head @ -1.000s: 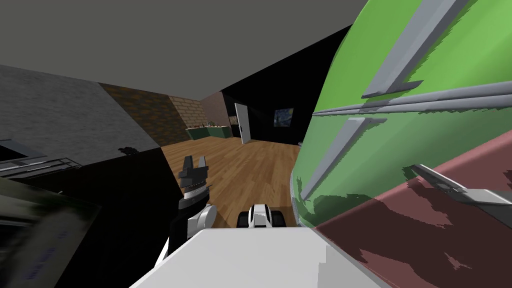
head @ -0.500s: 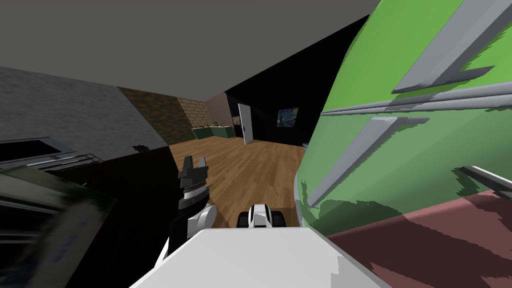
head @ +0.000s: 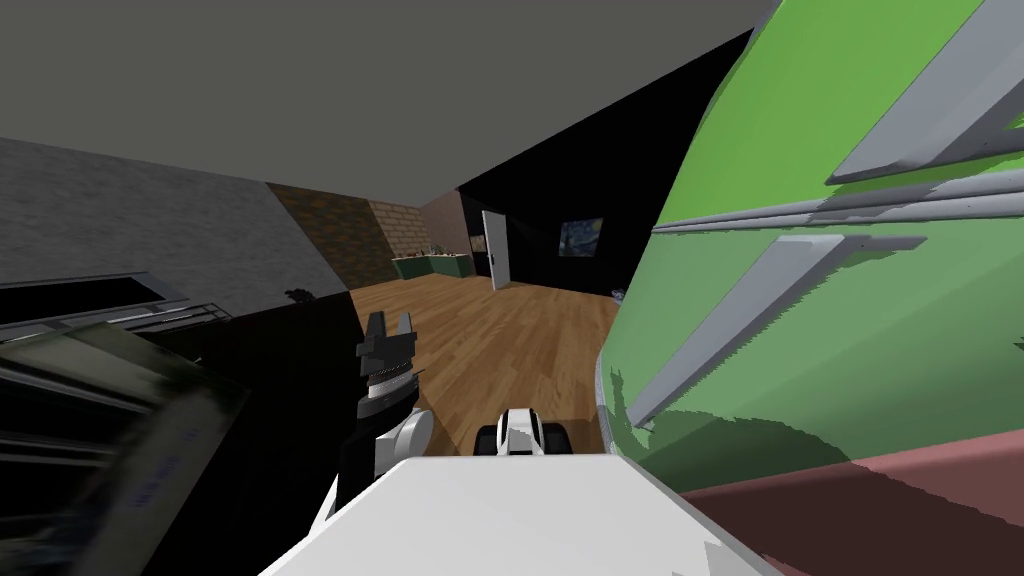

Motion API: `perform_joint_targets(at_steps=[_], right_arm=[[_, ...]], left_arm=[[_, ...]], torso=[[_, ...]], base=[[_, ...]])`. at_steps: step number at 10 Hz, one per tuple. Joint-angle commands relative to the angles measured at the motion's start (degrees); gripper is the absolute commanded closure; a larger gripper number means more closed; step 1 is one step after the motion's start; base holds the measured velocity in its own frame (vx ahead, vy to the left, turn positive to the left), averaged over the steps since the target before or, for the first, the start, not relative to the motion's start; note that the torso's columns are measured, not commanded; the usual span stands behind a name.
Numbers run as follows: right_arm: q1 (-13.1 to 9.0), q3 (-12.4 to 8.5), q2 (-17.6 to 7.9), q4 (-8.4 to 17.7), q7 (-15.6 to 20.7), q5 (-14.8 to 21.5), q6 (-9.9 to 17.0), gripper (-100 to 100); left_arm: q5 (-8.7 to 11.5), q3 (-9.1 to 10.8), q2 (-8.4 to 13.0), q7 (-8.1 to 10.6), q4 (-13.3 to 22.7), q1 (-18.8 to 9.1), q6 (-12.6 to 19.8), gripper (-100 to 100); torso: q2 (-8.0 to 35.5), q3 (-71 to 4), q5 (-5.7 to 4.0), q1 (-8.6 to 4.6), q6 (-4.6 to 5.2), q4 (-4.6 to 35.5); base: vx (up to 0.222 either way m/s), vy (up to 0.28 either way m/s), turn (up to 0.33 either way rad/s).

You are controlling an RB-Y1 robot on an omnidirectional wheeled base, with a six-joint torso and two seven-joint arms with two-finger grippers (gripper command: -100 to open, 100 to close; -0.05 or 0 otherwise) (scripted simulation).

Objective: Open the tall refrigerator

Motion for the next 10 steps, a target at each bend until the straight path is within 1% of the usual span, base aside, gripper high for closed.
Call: perform_joint_targets(at_steps=[1, 2, 3, 4, 5, 6, 7, 8, 9, 10], right_arm=[[0.79, -4.21, -1.28, 0.35, 0.80, 0.87, 1.01, -100], [1.47, -5.88, -1.88, 0.44, 1.64, 1.82, 1.33, -100], [1.47, -6.86, -1.88, 0.44, 1.64, 1.82, 1.33, -100], [2.11, -8.56, -2.49, 0.52, 2.44, 2.71, 1.63, -100], [2.11, -9.38, -2.49, 0.52, 2.44, 2.71, 1.63, -100], [2.72, -11.19, -3.10, 0.57, 3.18, 3.56, 1.90, -100], [2.72, -11.72, -3.10, 0.57, 3.18, 3.56, 1.90, -100], [3.29, -13.22, -3.71, 0.59, 3.86, 4.33, 2.15, -100], [3.29, -13.89, -3.71, 0.59, 3.86, 4.33, 2.15, -100], [3.81, -15.35, -4.32, 0.58, 4.48, 5.03, 2.37, -100]], left_arm=[[0.00, 0.00, 0.00, 0.00, 0.00, 0.00, 0.00, 0], [0.00, 0.00, 0.00, 0.00, 0.00, 0.00, 0.00, 0], [0.00, 0.00, 0.00, 0.00, 0.00, 0.00, 0.00, 0], [0.00, 0.00, 0.00, 0.00, 0.00, 0.00, 0.00, 0], [0.00, 0.00, 0.00, 0.00, 0.00, 0.00, 0.00, 0], [0.00, 0.00, 0.00, 0.00, 0.00, 0.00, 0.00, 0], [0.00, 0.00, 0.00, 0.00, 0.00, 0.00, 0.00, 0], [0.00, 0.00, 0.00, 0.00, 0.00, 0.00, 0.00, 0], [0.00, 0.00, 0.00, 0.00, 0.00, 0.00, 0.00, 0], [0.00, 0.00, 0.00, 0.00, 0.00, 0.00, 0.00, 0]], torso=[[-0.08, -0.10, 0.06, -0.03, -0.12, -0.02], [-0.13, -0.16, 0.07, -0.06, -0.11, -0.05], [-0.22, -0.28, 0.13, -0.12, -0.19, -0.07], [-0.29, -0.35, 0.11, -0.20, -0.22, -0.11], [-0.41, -0.48, 0.16, -0.20, -0.30, -0.16], [-0.44, -0.51, 0.14, -0.21, -0.29, -0.19], [-0.52, -0.63, 0.21, -0.23, -0.41, -0.23], [-0.59, -0.68, 0.18, -0.27, -0.37, -0.26], [-0.69, -0.80, 0.21, -0.33, -0.44, -0.30], [-0.72, -0.82, 0.17, -0.36, -0.45, -0.33]], base=[[0.042, 0.023, 0.055], [0.047, 0.027, 0.073], [0.041, 0.016, 0.063], [0.052, 0.023, 0.097], [0.037, 0.013, 0.049], [0.035, 0.016, 0.086], [0.030, 0.013, 0.043], [0.044, 0.014, 0.045], [0.036, 0.008, 0.049], [0.052, 0.010, 0.074]])
